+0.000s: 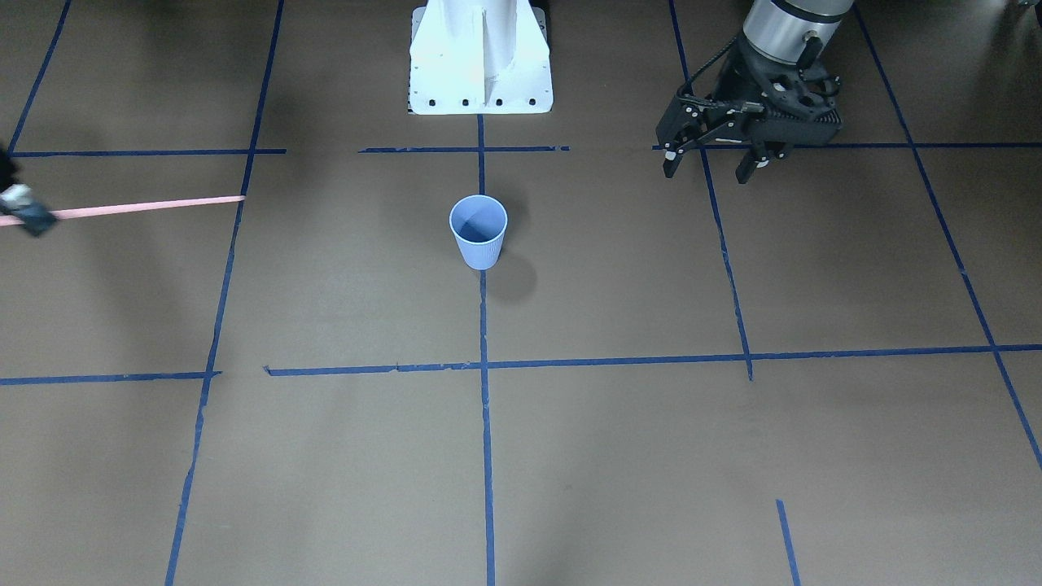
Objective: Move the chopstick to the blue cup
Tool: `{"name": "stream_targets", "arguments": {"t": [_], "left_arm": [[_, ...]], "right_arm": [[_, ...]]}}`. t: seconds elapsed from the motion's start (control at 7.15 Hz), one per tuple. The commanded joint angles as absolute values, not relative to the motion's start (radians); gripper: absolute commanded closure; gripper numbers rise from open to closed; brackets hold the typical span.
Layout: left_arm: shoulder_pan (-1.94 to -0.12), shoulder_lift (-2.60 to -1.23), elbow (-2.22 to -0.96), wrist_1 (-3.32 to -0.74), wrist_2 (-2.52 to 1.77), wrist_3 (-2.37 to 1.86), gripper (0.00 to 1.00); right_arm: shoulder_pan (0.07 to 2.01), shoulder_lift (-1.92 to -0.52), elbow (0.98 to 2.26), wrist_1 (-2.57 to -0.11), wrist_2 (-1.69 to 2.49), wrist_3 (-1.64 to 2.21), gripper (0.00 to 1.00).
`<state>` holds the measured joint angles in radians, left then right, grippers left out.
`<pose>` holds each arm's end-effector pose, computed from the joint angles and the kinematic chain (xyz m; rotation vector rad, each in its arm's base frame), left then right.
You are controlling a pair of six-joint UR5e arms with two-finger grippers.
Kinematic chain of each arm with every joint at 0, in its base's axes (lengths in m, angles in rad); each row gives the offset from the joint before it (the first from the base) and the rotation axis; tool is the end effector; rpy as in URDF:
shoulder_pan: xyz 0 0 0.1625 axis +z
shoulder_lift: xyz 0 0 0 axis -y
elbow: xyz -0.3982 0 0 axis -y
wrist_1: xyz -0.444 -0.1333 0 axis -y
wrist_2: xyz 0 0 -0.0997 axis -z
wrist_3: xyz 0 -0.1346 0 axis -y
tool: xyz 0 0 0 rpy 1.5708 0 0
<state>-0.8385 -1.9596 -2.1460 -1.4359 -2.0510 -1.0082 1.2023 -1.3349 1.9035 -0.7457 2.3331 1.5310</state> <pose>0.3212 -0.4636 0.1734 0.1780 0.9113 -0.0568 -0.1715 -0.5562 0.2296 0.2529 -1.4346 0.4219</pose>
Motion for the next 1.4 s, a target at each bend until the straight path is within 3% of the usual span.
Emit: {"name": "stream_targets", "arguments": {"t": [0.0, 0.42, 0.7, 1.26], "left_arm": [[-0.847, -1.924, -2.151, -1.436, -2.046, -0.997, 0.0], [-0.848, -1.905, -2.149, -1.436, -2.045, -0.973, 0.0], [-0.848, -1.901, -2.151, -1.436, -2.045, -0.973, 0.0], [-0.847, -1.901, -2.151, -1.436, -2.048, -0.977, 0.0]], "right_arm": [[0.963, -1.227, 1.945, -0.82, 2.074, 1.652, 1.0], [0.622, -1.108, 2.052, -1.194, 1.593, 1.649, 1.0], [0.521, -1.074, 2.087, -1.383, 1.406, 1.637, 1.0], [0.315, -1.069, 2.076, -1.486, 1.163, 1.634, 1.0]]}}
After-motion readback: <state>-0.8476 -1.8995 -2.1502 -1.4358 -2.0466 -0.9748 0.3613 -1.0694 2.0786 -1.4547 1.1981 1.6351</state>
